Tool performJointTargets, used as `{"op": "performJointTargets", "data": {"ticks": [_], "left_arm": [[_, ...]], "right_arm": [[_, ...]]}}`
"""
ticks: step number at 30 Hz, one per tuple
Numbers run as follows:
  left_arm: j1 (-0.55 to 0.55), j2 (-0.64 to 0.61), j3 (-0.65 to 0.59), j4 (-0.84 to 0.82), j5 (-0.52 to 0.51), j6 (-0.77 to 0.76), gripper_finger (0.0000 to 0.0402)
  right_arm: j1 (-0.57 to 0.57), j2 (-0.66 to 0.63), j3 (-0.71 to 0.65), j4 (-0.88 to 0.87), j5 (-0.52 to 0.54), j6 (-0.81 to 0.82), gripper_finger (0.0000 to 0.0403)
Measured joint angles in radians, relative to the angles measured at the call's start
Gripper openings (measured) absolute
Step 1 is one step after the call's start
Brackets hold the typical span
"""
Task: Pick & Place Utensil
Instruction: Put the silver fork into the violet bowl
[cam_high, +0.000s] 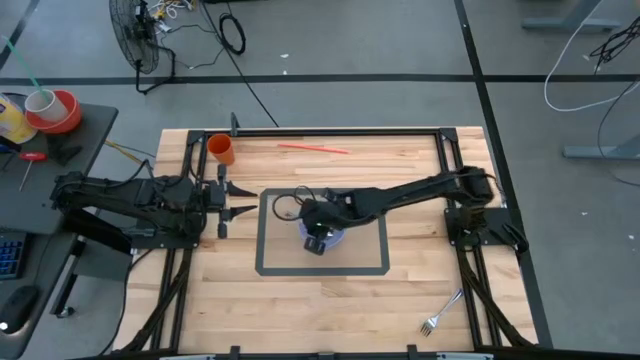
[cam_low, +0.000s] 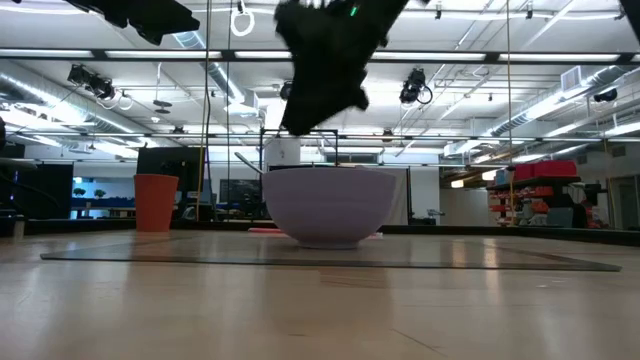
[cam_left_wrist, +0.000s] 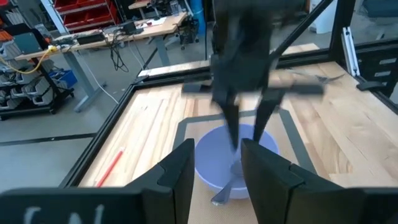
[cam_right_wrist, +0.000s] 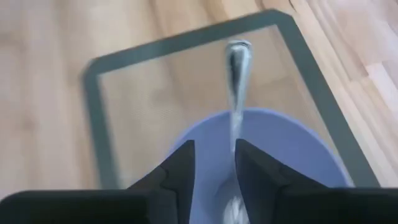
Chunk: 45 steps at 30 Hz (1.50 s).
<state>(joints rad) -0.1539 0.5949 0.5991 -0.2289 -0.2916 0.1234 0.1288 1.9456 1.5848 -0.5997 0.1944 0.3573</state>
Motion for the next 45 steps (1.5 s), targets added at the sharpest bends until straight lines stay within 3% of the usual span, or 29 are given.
{"op": "performJointTargets", "data": {"ticks": [6,11,18,26,32,45], "left_arm": [[0.000,0.000,0.000,-0.014,0.000,0.000,0.0135],[0.000,0.000,0.000,-0.015,0.000,-0.003,0.0135],[0.000,0.000,0.000,-0.015,0.000,-0.009,0.0135],[0.000,0.000,0.000,-0.015,0.000,-0.015,0.0135],[0.000,0.000,0.000,-0.015,0.000,-0.016,0.0135],[0.000,0.000,0.000,-0.015,0.000,-0.018,0.0135]], "right_arm": [[0.147,-0.132,0.002,-0.160,0.018,0.005,0.0118],[0.327,-0.149,0.002,-0.325,0.019,0.052,0.0118],[0.563,-0.113,-0.035,-0.517,-0.156,0.232,0.0118],[0.780,-0.111,-0.253,-0.433,-0.467,0.476,0.0118],[0.844,-0.111,-0.381,-0.378,-0.500,0.458,0.0118],[0.877,-0.077,-0.467,-0.355,-0.434,0.304,0.0118]]}}
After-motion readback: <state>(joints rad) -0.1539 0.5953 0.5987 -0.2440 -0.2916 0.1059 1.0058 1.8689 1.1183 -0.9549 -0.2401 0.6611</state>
